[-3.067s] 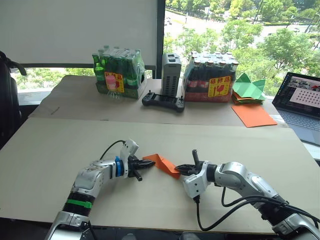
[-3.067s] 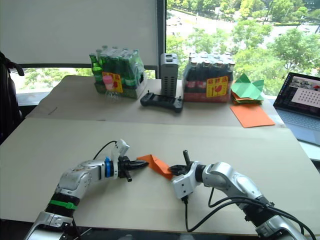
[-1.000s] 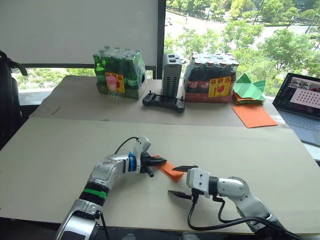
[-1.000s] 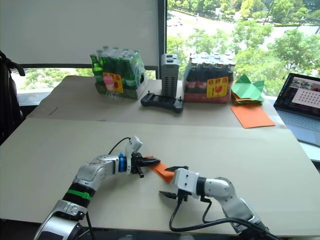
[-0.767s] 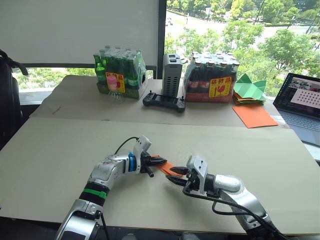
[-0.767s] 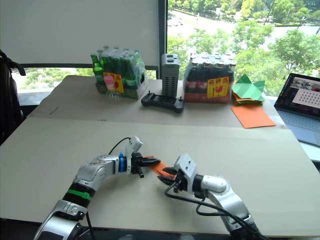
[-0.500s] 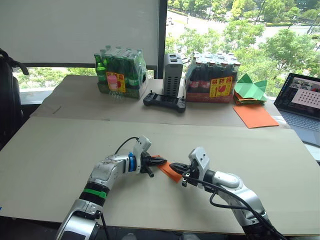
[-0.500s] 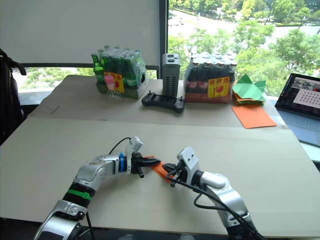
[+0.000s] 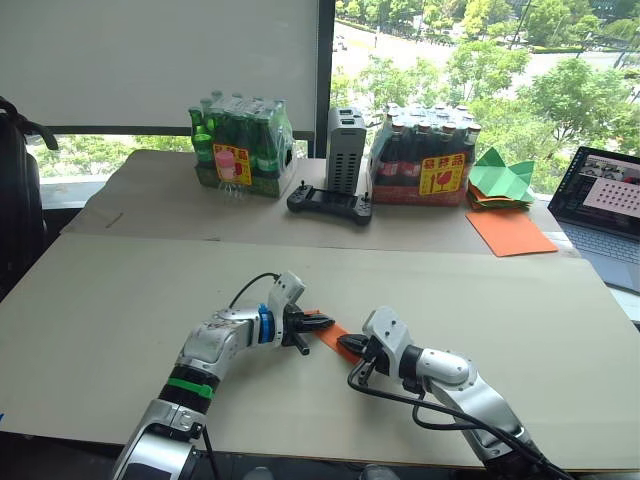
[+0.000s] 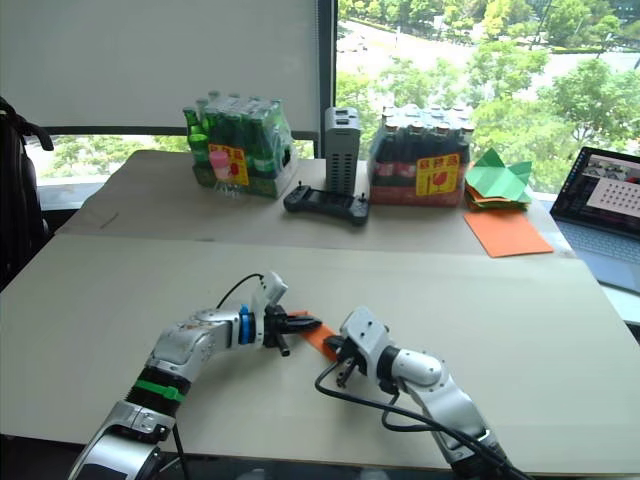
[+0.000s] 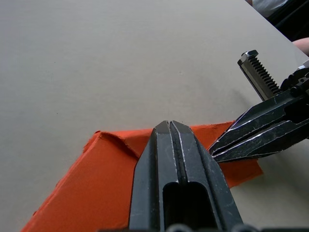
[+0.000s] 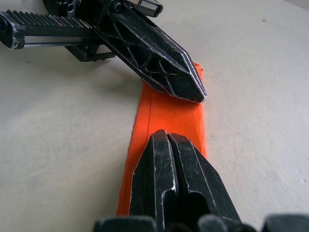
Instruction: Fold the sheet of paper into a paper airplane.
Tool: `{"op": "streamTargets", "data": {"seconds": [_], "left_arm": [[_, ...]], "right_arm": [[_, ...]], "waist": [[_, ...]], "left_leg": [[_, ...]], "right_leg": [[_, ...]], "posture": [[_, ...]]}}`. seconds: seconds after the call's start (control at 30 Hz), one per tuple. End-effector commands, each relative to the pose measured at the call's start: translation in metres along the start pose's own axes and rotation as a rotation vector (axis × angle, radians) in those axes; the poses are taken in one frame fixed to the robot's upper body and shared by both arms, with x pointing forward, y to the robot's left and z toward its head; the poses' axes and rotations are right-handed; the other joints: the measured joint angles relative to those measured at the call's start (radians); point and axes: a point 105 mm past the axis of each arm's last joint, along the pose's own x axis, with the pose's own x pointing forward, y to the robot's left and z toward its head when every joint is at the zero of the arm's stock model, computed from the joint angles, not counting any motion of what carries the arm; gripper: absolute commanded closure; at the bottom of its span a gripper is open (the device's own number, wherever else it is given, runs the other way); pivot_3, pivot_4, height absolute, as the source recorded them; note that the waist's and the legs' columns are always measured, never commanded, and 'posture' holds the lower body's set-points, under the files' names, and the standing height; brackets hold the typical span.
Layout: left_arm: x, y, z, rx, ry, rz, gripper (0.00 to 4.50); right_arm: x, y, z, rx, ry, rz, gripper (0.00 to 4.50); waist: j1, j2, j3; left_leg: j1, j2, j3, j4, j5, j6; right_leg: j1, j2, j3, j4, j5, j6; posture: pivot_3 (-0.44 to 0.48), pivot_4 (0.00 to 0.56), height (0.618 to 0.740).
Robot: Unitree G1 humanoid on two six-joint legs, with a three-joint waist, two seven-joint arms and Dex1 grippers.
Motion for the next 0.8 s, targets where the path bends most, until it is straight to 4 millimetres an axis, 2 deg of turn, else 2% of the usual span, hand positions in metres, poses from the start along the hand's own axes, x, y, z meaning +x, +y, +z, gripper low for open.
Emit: {"op": "streamTargets", "data": {"seconds": [0.03, 0.47, 0.7, 0.8], "left_arm": [[0.003, -0.004, 0.006, 0.026, -0.01, -0.006, 4.5], [-0.012, 0.038, -0.007, 0.012, 0.029, 0.145, 4.5], [-0.012, 0.035, -0.018, 0.013, 0.057, 0.123, 4.5], [-0.012, 0.034, -0.022, 0.01, 0.063, 0.12, 4.5]], "right_arm": [[-0.001, -0.001, -0.01, 0.006, 0.04, -0.009, 4.45], [-0.001, 0.004, -0.012, 0.007, 0.048, 0.012, 4.45], [-0.002, 0.0, -0.01, 0.019, 0.038, -0.002, 4.45], [0.001, -0.007, 0.009, 0.098, -0.056, -0.04, 4.45]], "waist": [[0.0, 0.0, 0.0], [-0.001, 0.0, 0.0], [-0.004, 0.0, -0.001], [-0.007, 0.0, -0.001]], "left_leg": [[0.0, 0.0, 0.0, 0.0, 0.0, 0.0], [0.001, 0.0, 0.0, 0.0, 0.0, 0.0], [0.003, 0.0, 0.0, 0.0, 0.0, 0.0], [0.002, 0.0, 0.0, 0.0, 0.0, 0.0]], "right_leg": [[0.0, 0.0, 0.0, 0.0, 0.0, 0.0], [0.001, 0.0, 0.0, 0.001, 0.0, 0.0], [0.001, 0.0, 0.0, 0.002, 0.0, 0.0], [0.001, 0.0, 0.0, 0.002, 0.0, 0.0]], "posture": [[0.0, 0.15, 0.74], [0.0, 0.15, 0.74], [0.0, 0.15, 0.74], [0.0, 0.15, 0.74]]}}
